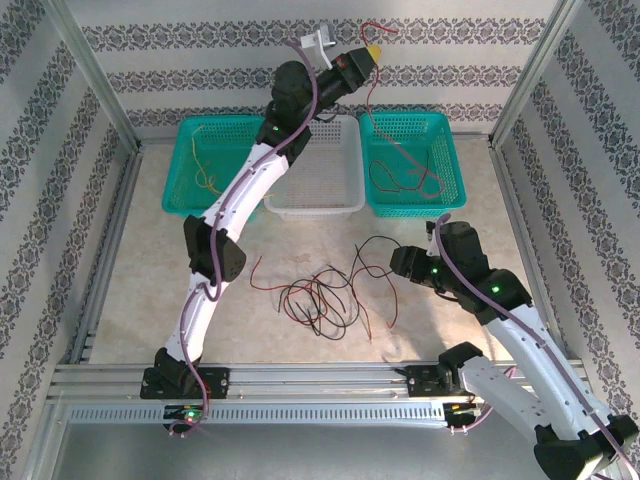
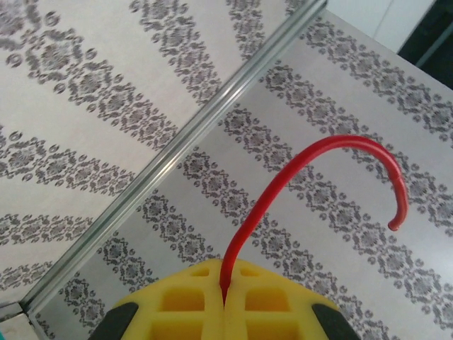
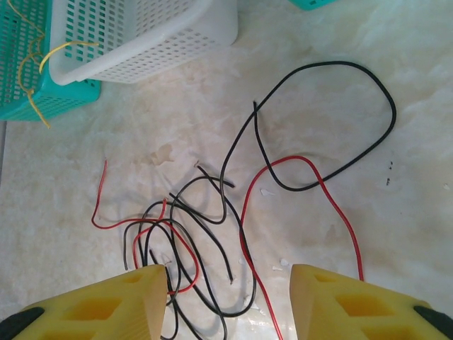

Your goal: Untangle the cables

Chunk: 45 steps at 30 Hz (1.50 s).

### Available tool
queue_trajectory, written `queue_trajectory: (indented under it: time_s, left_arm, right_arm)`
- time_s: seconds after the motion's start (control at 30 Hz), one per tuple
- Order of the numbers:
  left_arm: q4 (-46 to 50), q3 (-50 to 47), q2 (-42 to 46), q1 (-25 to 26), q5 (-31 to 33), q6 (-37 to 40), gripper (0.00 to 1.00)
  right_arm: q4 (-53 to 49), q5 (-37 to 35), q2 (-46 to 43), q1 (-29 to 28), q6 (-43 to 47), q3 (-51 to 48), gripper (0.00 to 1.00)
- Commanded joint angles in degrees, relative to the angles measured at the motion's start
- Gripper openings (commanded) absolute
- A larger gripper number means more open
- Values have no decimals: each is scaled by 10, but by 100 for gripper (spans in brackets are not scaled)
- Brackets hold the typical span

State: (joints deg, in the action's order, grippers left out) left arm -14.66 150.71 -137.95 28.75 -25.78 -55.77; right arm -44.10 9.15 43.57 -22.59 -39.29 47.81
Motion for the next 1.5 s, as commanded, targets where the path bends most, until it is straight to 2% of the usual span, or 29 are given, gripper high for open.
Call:
queue_trajectory:
  time_s: [0.0, 0.07, 0.13, 0.23, 0.27, 0.33, 0.4, 0.47, 0.5, 0.6, 0.73, 0.8, 1.03, 1.23, 1.33, 1.47]
  left_arm:
    - [-68, 19, -38, -3, 34, -33, 0]
    - [-53, 19, -72, -1, 48, -33, 0]
    - [-64, 20, -117, -2, 37, -71, 3]
    - [-71, 21, -174, -1, -28, -130, 73]
    - [-68, 19, -181, 1, -58, -134, 100]
    - [-60, -5, -162, 11, -109, -115, 100]
    - [-17, -60, -104, 23, -120, -41, 100]
    - [70, -107, -33, 37, -91, 71, 99]
    - [100, -123, -4, 40, -72, 103, 99]
    - [160, -175, 71, 39, -26, 156, 99]
    - [297, -206, 157, 47, 40, 250, 99]
    - [302, -263, 217, 51, 50, 277, 99]
    - [187, -575, 503, 54, 104, 310, 99]
    - [268, -746, 678, 53, 136, 320, 99]
    - [270, -845, 762, 51, 181, 287, 99]
    - [283, -892, 807, 41, 139, 250, 99]
  right_arm:
    - [-40, -20, -11, 9, 3, 13, 50]
    - [-57, -21, -13, 18, 18, 23, 50]
    - [-71, -14, -12, 31, 31, 31, 51]
    - [-75, 10, -3, 53, 43, 38, 51]
    - [-73, 18, 2, 61, 47, 41, 51]
    - [-65, 32, 14, 71, 52, 47, 51]
    - [-50, 46, 28, 78, 54, 52, 50]
    - [-22, 64, 44, 82, 53, 61, 51]
    - [-12, 70, 54, 82, 53, 68, 50]
    - [4, 77, 90, 81, 59, 93, 49]
    - [-3, 58, 119, 80, 68, 124, 49]
    - [-17, 46, 133, 78, 76, 137, 49]
    - [-1, 8, 178, 34, 74, 129, 48]
    - [86, -12, 257, -31, 26, 93, 48]
    - [112, -21, 314, -48, 15, 90, 47]
    - [159, 4, 382, -62, -5, 80, 46]
